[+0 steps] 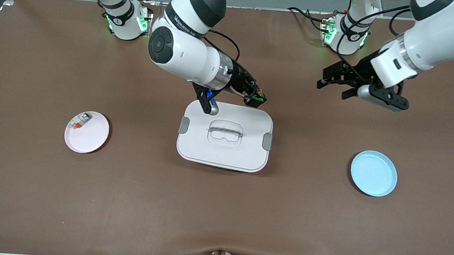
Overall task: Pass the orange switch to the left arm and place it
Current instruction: 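Carry the switch above the box while the left gripper reaches it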
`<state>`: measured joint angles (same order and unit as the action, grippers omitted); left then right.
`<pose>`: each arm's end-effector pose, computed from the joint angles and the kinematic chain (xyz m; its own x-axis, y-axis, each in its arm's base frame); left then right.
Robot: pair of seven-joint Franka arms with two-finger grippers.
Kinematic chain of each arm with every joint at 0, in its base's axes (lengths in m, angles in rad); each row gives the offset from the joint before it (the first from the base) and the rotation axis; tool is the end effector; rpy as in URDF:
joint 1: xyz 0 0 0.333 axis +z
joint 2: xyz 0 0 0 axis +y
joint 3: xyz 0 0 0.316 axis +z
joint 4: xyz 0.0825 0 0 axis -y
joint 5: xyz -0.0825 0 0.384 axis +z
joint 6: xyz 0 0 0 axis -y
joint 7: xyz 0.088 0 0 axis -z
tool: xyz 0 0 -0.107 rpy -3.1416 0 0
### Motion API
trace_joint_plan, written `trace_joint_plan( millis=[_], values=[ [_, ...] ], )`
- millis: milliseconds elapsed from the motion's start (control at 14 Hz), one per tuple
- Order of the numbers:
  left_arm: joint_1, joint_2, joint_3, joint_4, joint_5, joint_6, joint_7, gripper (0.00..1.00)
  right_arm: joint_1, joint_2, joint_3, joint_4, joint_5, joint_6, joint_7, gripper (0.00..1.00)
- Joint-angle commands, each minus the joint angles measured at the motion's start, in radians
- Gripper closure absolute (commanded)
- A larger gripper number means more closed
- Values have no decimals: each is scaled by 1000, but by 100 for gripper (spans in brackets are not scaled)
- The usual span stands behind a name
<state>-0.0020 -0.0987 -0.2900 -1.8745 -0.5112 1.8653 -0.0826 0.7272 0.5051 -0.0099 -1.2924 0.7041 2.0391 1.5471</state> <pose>0.5084 -0.1982 0.5657 0.9970 -0.0758 0.0154 -0.0744 -0.8865 0.4566 0.5266 0.5095 0.4936 0.4155 -0.6620 -0.6237 -0.8951 -0.4196 -0.1509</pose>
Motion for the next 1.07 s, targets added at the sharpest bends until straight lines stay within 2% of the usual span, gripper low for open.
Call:
trace_joint_plan(
  millis=[0,358,645,1003],
  values=[
    [7,-33,-52,-72,-73,107,24,6,24,33,-7,54,21,38,74,83],
    [8,-33,-133,-166,-211,300,87,13,44,46,-5,58,55,85,108,83],
    [7,-35,-138,-219,-345,357,190,18,41,46,-5,58,100,85,108,83],
    [8,-19,-204,-250,-484,491,192,21,38,46,-5,61,135,84,110,83]
  ],
)
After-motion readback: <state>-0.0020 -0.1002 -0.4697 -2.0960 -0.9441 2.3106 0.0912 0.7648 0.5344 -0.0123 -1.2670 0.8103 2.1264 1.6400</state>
